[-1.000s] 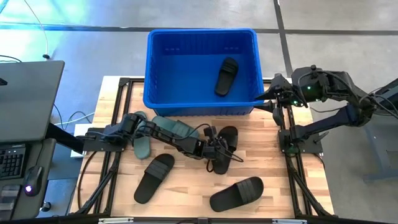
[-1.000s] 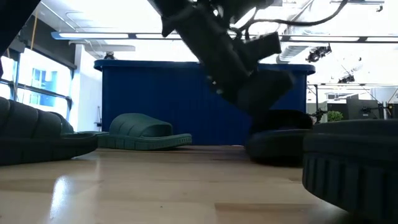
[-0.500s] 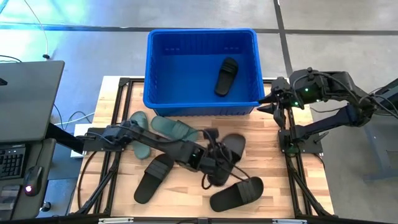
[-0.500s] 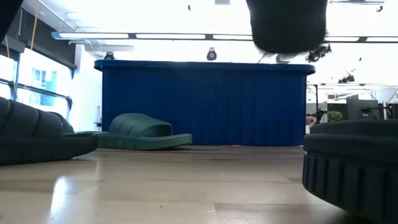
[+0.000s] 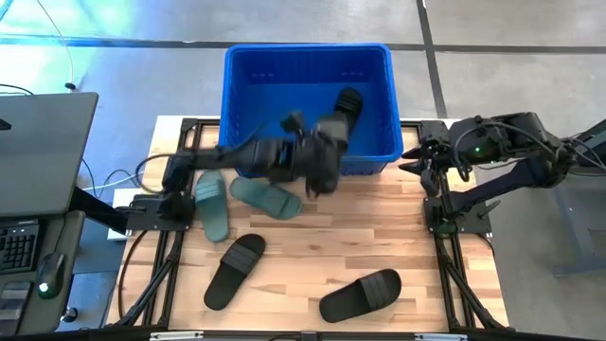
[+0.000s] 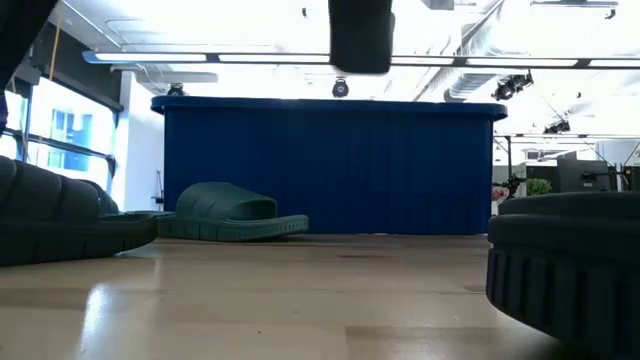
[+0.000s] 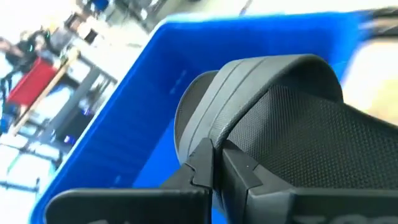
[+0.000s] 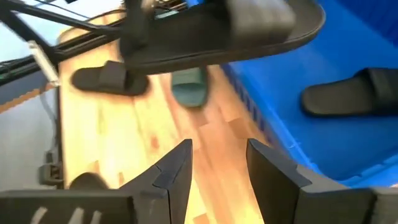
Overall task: Pick and place slides into bin
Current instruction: Put the black slide into the blue bin
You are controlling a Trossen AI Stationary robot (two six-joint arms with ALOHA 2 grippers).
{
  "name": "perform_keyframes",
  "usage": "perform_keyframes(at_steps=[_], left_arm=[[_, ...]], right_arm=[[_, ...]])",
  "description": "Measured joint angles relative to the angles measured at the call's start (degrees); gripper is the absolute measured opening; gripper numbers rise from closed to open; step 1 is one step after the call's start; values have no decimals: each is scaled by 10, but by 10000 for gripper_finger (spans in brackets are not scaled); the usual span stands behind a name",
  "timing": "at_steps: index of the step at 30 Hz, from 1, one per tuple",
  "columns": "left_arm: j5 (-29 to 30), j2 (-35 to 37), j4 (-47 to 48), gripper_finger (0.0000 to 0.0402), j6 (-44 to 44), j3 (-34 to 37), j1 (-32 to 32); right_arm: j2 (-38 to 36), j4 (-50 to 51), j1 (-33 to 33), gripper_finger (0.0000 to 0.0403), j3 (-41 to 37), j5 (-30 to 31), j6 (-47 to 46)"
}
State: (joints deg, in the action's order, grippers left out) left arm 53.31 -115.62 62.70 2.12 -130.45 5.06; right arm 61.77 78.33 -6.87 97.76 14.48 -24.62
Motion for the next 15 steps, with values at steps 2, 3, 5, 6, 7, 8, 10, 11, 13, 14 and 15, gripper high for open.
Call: perform_keyframes(at_steps=[2,3,5,6,7,8,10,11,13,14,15], left_arm=[[-28,-4,-1,0,-6,0,49],[-41,-8,-4,0,-7,-1,75],[-78,-14,-3,0,-21,1,123],[-90,-22,-10,0,-37,1,145],[-99,-27,-25,0,-54,1,165],[-117,-30,-33,0,-70,1,186],[-143,-38,-55,0,-107,0,224],[-150,-43,-78,0,-123,-1,238],[-182,-55,-95,0,-147,0,274],[-198,-64,-115,0,-159,0,287],[-219,-73,-135,0,-169,0,299]], right_arm=[[3,0,-11,142,0,27,1],[7,-1,-16,142,0,40,1],[11,-1,-22,140,0,67,2],[15,-1,-25,140,0,80,2],[17,-1,-26,140,0,92,4],[19,-1,-27,140,0,101,5],[27,-2,-27,140,0,114,4],[30,-2,-27,140,0,121,1],[41,-5,-27,140,0,136,0],[47,-6,-27,140,0,147,0],[54,-7,-27,140,0,161,-2]])
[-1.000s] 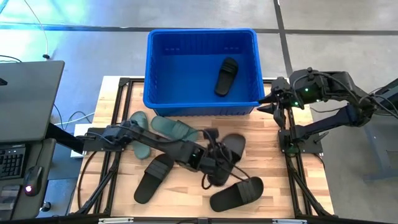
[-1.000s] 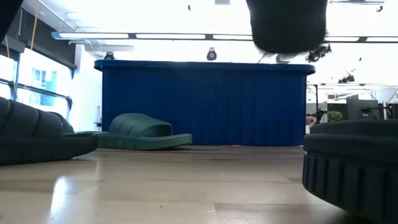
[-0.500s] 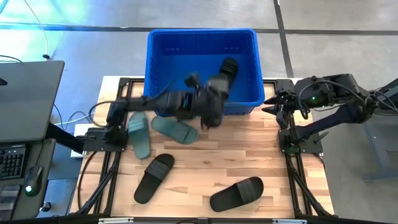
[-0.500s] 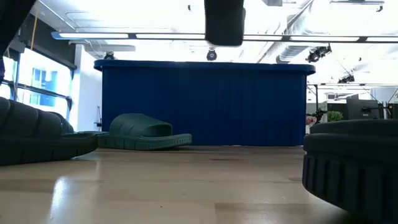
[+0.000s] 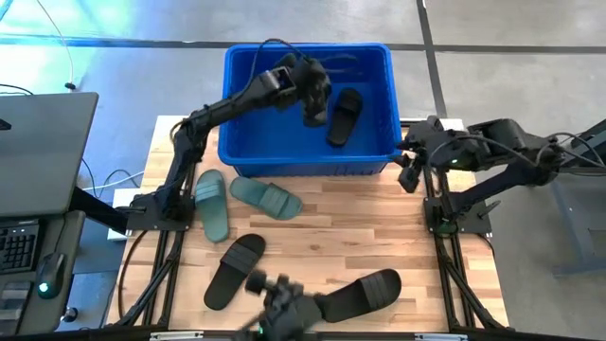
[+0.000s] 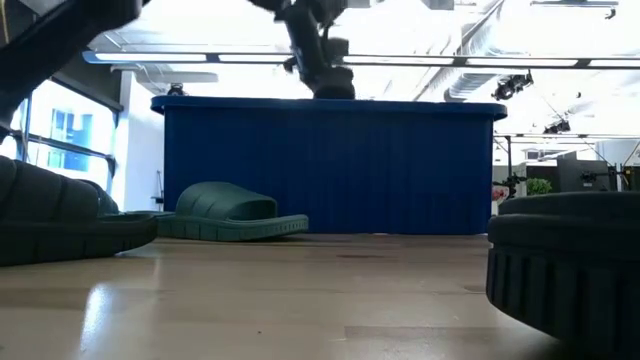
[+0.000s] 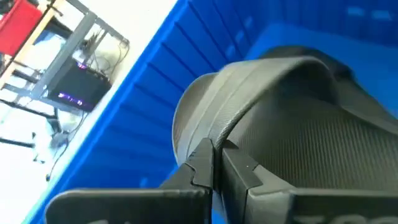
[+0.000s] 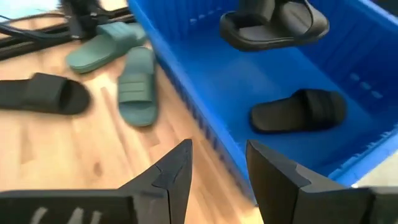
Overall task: Pick and place slides into bin
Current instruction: Put the black slide into the blue bin
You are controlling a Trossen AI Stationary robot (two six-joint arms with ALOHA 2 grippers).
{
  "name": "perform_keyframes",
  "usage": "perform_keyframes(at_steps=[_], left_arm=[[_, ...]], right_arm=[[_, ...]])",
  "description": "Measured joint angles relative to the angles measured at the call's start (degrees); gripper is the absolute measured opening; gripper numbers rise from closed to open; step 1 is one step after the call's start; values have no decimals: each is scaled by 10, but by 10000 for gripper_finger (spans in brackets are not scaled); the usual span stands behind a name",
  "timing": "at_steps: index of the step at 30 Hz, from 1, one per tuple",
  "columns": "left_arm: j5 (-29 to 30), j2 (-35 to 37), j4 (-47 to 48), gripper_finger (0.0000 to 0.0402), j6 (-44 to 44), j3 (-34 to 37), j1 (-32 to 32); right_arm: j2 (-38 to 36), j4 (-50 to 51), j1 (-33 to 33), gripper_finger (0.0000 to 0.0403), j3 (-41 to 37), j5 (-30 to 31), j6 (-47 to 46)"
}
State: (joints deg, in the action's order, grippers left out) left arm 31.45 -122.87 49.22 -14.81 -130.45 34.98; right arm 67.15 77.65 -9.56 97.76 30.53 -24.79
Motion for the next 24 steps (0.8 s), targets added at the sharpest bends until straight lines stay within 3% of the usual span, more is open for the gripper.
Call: perform_keyframes(at_steps=[2,6,9,18,24], left_arm=[[-33,-19,-32,0,-31,0,23],[-48,-61,-69,0,-75,0,51],[-63,-94,-71,0,-78,1,68],[-98,-171,-71,3,-71,0,82],[-117,-198,-77,27,-79,0,81]], right_arm=[[16,-7,0,140,0,37,-12],[56,-21,3,140,0,132,-30],[87,-21,8,140,0,170,-33],[172,-21,38,140,0,170,-52],[198,-36,52,140,0,167,-78]])
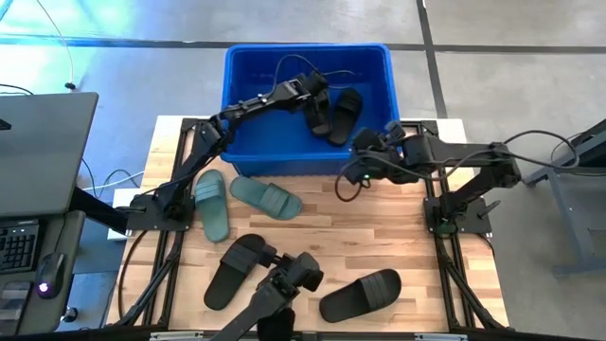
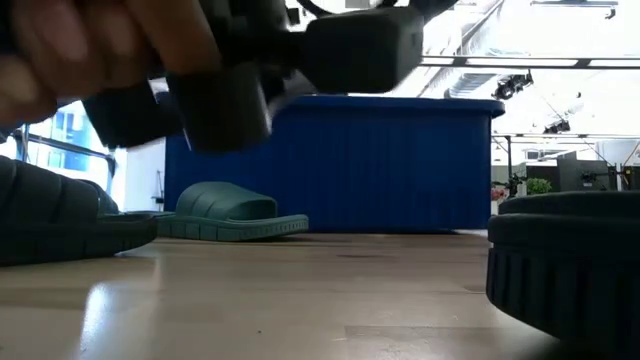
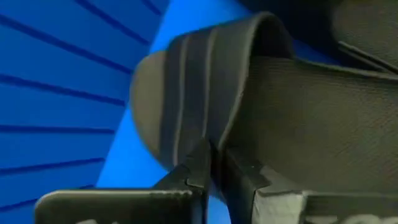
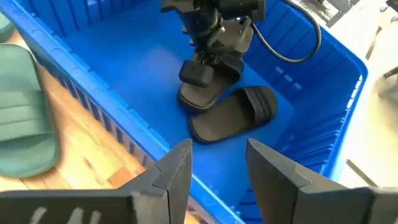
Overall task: Pick and place slides into bin
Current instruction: Put the black slide into the blue bin
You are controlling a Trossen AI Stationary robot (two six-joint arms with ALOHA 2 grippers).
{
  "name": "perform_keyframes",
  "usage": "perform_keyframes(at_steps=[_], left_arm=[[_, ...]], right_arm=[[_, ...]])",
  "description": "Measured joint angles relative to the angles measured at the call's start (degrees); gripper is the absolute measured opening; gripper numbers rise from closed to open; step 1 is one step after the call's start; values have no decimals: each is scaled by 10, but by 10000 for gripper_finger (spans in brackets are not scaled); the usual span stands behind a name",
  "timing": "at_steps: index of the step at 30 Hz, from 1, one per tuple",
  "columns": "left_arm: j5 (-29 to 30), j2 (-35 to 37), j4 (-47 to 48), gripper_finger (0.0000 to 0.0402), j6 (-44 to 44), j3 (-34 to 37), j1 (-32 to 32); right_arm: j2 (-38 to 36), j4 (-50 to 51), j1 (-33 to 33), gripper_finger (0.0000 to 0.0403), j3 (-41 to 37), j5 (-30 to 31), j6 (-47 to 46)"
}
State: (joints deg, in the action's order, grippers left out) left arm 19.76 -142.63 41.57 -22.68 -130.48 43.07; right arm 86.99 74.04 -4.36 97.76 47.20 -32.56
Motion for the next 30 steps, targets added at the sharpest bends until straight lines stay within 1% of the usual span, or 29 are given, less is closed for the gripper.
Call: perform_keyframes(at_steps=[4,8,12,16,20,25,30], left_arm=[[-47,-4,-1,50,4,0,1],[-60,-6,-11,71,-10,0,-10],[-63,-6,-11,83,-15,0,-32],[-65,-6,-12,84,-15,0,-55],[-48,-6,-14,84,-15,0,-73],[-50,-6,-10,94,-15,0,-77],[-49,-1,-7,116,-15,0,-79]], right_arm=[[2,-19,10,140,0,-30,4],[2,-24,15,140,0,-41,6],[2,-24,14,139,0,-44,24],[2,-23,14,139,0,-52,30],[2,-17,14,139,0,-59,30],[2,4,13,139,0,-61,30],[2,21,13,139,0,-73,30]])
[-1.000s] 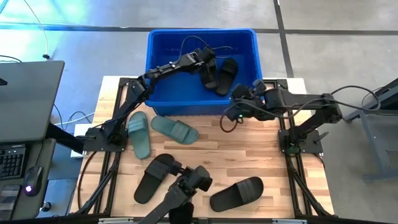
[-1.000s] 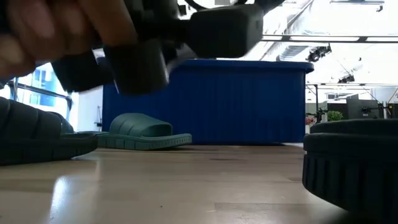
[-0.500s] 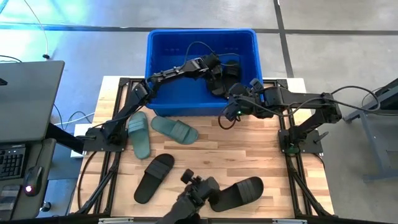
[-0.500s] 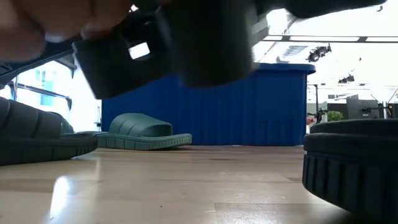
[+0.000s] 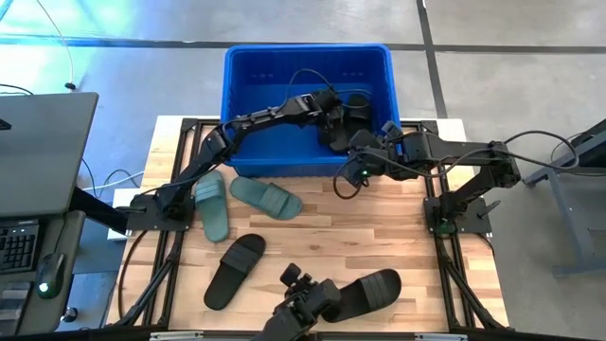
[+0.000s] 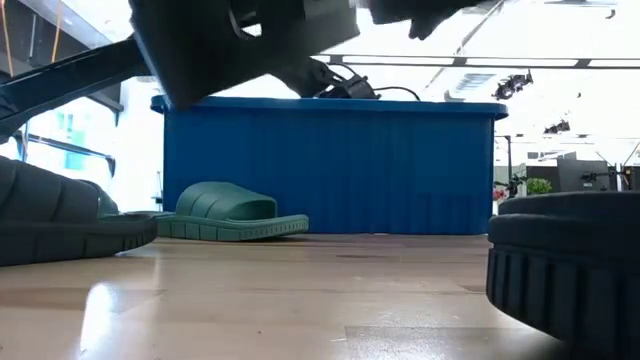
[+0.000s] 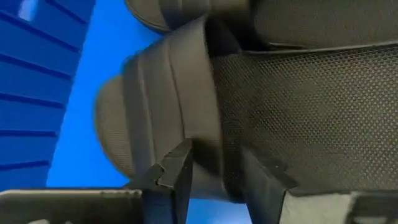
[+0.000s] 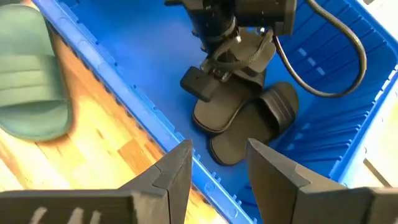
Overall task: Pick and place slides into bin
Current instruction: Put the black slide into the blue bin, then put the green slide into the blue bin
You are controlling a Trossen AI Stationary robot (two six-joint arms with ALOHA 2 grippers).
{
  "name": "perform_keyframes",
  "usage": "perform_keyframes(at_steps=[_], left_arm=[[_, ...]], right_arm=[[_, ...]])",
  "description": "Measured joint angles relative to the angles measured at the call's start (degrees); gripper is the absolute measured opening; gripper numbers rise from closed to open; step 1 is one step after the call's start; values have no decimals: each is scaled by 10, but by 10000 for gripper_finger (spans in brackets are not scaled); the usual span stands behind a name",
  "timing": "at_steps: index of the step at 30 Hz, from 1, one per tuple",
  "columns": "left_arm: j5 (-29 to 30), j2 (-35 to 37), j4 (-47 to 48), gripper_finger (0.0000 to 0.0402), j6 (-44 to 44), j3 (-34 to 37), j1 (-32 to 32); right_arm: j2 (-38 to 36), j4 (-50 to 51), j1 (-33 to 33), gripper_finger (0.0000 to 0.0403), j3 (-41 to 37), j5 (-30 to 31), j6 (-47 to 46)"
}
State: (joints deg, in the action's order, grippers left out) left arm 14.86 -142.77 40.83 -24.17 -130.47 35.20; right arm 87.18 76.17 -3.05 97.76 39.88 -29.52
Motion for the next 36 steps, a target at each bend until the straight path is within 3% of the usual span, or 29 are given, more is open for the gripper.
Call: perform_keyframes(at_steps=[4,10,17,27,32,36], left_arm=[[-11,0,47,141,4,-45,-4],[16,31,45,180,-14,-45,-17],[49,86,73,209,-25,-45,-31],[27,219,253,211,-6,-45,-99],[9,276,368,211,63,-46,-169],[-9,299,462,211,191,-45,-232]], right_arm=[[0,10,0,139,0,-1,0],[0,19,-3,139,0,-6,0],[-1,36,-23,139,0,53,-2],[-40,86,-83,139,0,95,-80],[-53,88,-105,139,0,107,-77],[-52,97,-109,139,0,109,-76]])
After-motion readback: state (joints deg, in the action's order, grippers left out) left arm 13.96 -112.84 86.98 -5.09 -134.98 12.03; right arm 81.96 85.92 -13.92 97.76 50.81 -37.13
